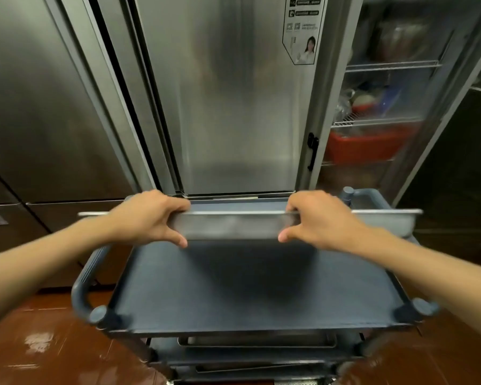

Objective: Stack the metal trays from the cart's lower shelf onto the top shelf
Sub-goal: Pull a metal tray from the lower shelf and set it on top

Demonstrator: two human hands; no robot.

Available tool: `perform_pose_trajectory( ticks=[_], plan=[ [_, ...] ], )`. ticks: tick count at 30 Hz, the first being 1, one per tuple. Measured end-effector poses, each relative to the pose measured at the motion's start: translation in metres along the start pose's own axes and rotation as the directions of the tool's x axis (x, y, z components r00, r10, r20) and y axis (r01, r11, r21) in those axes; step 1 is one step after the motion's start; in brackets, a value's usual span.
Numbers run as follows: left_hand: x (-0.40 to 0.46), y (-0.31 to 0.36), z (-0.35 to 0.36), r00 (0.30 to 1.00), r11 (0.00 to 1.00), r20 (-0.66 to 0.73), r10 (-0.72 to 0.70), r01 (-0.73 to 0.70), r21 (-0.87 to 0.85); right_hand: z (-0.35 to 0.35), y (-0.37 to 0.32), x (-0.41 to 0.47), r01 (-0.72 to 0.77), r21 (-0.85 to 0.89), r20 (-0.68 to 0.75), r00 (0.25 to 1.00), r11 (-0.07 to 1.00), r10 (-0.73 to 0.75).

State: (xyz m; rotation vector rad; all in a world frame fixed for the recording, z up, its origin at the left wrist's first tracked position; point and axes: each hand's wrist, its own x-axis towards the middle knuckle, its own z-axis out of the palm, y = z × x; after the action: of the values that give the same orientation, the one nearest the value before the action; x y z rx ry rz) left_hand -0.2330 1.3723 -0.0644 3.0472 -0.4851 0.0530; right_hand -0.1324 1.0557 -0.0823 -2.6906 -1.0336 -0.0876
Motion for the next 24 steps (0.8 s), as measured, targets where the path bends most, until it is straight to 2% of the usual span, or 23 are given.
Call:
perform_pose_trajectory(
  ticks=[5,10,14,19,24],
  plan=[
    [0.019,-0.022,0.078,0.995,0.99,0.012,-0.099,0.098,0.102,0.083,0.012,0.01,0.002,-0.04,-0.007,1.0,0.999,-0.002],
    [0.021,-0.027,0.137,0.992,0.992,0.014,-0.124,0.124,0.007,0.121,0.027,0.012,0.06,-0.075,-0.025,0.998,0.995,-0.062],
    [0.028,-0.025,0.171,0.987,0.988,0.039,-0.155,0.155,0.004,0.148,0.037,0.012,0.046,-0.079,0.002,0.999,0.996,-0.046],
    [0.029,-0.021,0.219,0.962,0.971,0.142,-0.235,0.238,-0.006,0.187,0.04,-0.001,0.06,-0.201,0.116,0.993,0.978,-0.037],
    [0.023,-0.013,0.274,0.926,0.966,0.277,-0.257,0.239,0.096,0.242,0.043,-0.013,0.074,-0.314,0.249,0.968,0.947,0.007]
  ],
)
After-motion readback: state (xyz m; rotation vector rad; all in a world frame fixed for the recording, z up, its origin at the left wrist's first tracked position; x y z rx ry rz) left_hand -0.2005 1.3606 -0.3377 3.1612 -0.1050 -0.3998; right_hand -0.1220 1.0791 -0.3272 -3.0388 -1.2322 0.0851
